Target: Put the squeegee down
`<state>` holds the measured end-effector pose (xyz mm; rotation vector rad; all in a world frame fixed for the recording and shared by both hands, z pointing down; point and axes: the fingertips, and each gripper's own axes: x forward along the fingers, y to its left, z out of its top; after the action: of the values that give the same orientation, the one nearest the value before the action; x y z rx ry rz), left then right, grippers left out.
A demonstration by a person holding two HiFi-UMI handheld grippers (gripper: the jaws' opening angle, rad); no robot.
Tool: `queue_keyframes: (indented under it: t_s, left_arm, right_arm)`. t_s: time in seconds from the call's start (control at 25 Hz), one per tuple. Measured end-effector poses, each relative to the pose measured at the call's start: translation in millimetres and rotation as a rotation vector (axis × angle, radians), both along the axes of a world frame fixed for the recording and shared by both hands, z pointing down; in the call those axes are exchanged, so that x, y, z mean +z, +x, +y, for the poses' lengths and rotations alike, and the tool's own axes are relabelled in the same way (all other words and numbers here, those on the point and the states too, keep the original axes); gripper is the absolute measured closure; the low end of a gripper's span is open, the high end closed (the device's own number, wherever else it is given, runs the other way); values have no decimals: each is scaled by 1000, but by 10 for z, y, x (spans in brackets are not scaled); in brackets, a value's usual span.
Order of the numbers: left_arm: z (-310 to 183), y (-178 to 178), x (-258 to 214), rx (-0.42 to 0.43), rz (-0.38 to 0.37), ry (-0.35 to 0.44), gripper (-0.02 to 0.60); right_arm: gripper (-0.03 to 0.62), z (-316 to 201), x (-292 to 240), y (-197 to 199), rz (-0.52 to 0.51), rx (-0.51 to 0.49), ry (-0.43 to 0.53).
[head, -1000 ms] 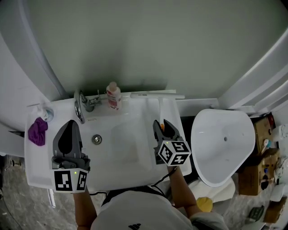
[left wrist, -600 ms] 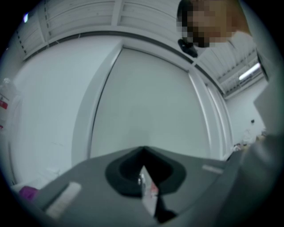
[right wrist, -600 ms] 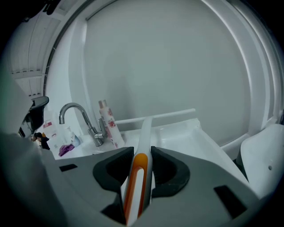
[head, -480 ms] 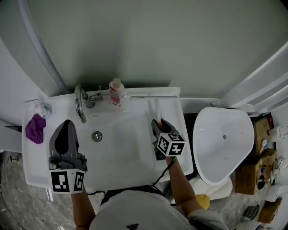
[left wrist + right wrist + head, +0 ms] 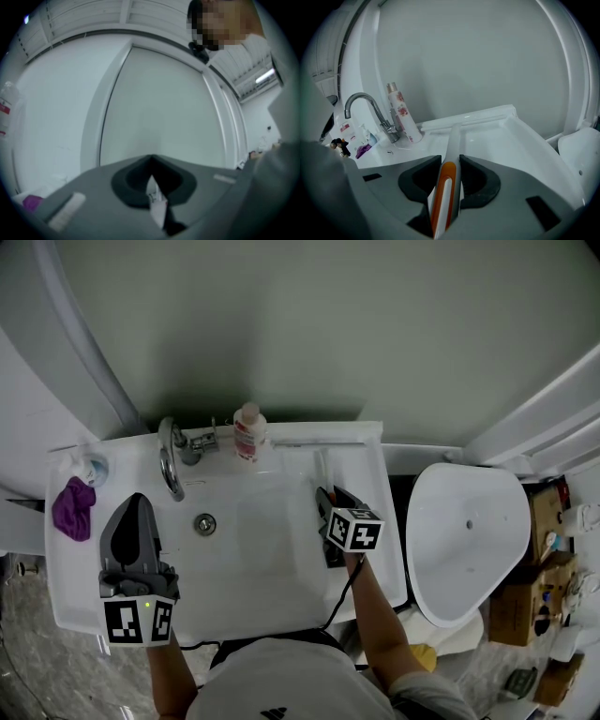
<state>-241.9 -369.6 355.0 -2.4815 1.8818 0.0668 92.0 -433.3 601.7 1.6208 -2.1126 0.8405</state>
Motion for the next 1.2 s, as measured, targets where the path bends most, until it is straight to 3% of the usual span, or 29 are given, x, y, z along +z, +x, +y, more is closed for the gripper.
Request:
queue_keyframes:
  t_s: [0.6, 1.2]
  left_arm:
    - [-31, -189, 101, -14, 3, -23, 574]
    - [-62, -230, 134, -6, 1, -29, 575]
  right_arm:
    - [474, -103, 218, -30, 55, 7, -74]
    - [465, -125, 320, 24, 226, 14, -112]
